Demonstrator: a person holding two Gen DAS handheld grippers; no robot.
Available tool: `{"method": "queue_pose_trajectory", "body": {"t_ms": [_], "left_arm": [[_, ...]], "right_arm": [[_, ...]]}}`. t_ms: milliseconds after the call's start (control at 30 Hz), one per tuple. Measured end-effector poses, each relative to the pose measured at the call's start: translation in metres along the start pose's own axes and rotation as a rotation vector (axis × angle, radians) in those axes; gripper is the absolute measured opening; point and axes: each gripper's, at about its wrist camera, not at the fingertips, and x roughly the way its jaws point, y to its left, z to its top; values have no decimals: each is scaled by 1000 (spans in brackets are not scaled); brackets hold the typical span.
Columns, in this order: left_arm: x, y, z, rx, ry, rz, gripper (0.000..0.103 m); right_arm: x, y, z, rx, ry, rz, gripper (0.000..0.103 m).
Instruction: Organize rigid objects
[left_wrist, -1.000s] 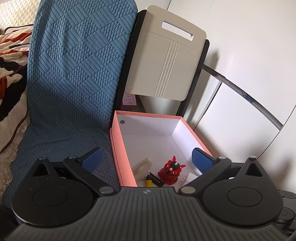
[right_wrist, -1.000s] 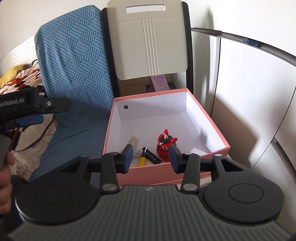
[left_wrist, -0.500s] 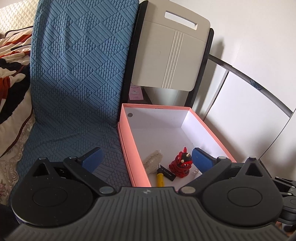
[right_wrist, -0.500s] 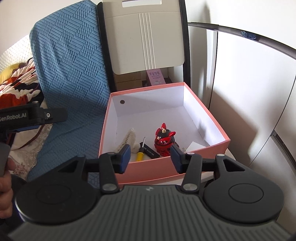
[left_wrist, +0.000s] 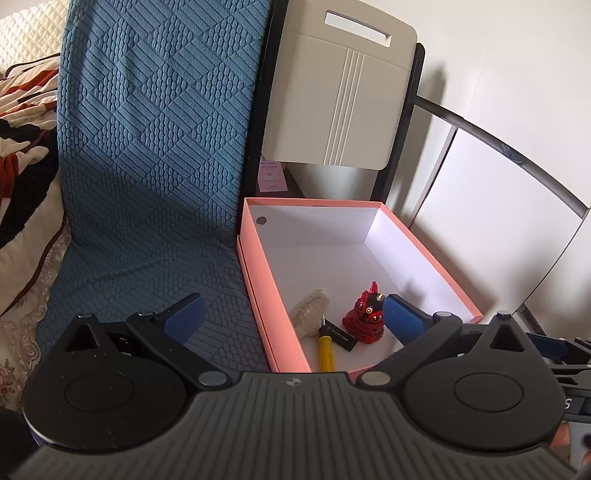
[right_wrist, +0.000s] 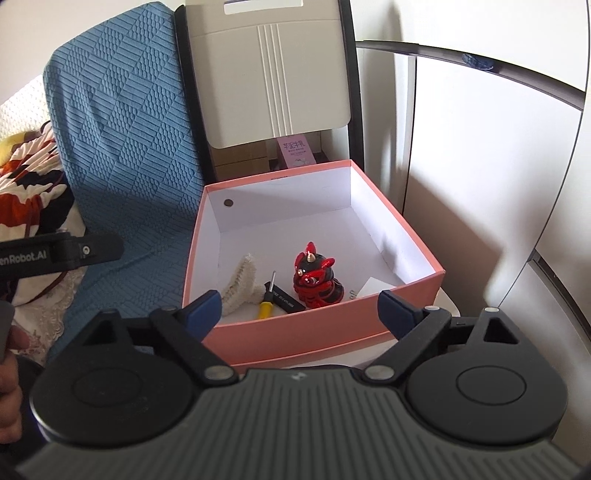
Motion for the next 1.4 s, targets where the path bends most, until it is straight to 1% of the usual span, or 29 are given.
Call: {"method": "queue_pose_trajectory", "body": {"t_ms": [267, 533, 667, 1000, 1400], "left_arm": [[-1, 3, 2, -10, 7, -2, 103], [-4, 2, 1, -6, -11, 19, 103], [-5, 3, 2, -7, -15, 12, 103], [-4, 5, 3, -10, -9, 10, 103], [-1, 4, 1, -10, 6, 9, 103]], "right_arm": [[2, 2, 2, -25, 3, -24, 93], [2, 2, 3, -17, 7, -7, 93], [3, 1, 3, -14, 3, -8, 93], [7, 5, 1, -32, 17, -2, 93], [5, 7, 2, -28, 12, -1, 93]]}}
